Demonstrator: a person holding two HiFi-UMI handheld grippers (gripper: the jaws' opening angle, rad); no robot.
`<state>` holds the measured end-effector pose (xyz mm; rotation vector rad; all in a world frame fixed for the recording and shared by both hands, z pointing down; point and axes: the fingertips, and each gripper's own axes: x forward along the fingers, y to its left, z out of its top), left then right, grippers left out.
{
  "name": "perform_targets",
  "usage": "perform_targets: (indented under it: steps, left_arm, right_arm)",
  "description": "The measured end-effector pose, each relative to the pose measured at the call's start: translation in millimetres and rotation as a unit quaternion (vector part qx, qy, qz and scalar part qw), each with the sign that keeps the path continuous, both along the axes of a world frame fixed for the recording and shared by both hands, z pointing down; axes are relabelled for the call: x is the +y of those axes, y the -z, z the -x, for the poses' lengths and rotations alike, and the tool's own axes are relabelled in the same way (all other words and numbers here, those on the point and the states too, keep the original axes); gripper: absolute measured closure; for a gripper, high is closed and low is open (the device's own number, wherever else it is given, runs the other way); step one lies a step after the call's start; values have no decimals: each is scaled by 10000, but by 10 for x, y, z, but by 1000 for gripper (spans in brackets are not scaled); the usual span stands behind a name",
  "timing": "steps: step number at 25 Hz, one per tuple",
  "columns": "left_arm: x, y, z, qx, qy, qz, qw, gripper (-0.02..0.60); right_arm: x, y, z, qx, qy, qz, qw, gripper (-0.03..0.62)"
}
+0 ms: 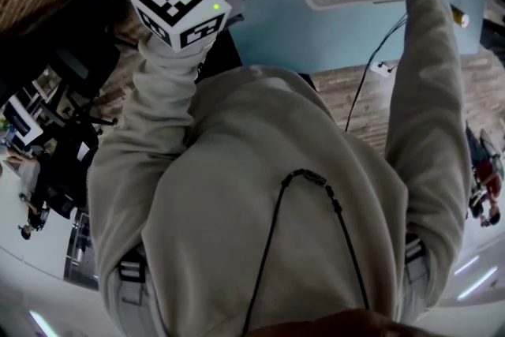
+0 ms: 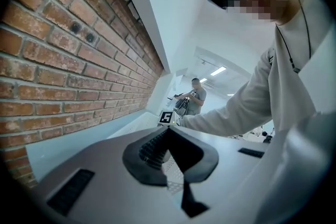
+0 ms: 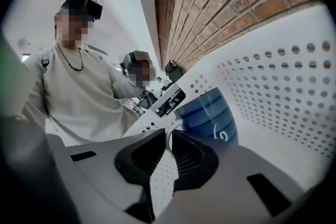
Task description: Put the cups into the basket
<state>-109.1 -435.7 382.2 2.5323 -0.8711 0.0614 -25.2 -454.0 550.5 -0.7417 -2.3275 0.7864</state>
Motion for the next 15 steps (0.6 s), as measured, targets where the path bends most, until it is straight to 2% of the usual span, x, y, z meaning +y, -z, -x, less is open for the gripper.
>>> perform_targets:
  steps: [3, 6, 9, 15]
  left_arm:
    - [-18, -73, 65, -69, 74, 32, 9999, 583]
    - [-4, -195, 98, -124, 94, 149, 9998, 583]
    - [30, -252, 85, -169, 100, 243, 9995, 583]
    - [64, -252, 47, -169, 160, 276, 9993, 583]
  right_arm:
    - [56, -249, -22, 172, 334, 449, 9983, 545]
    - [130, -557, -25, 425, 542, 679, 9953, 545]
    - [143, -681, -34, 549, 522, 749, 9943, 544]
    - [299, -821, -140, 802, 862, 698, 9906, 543]
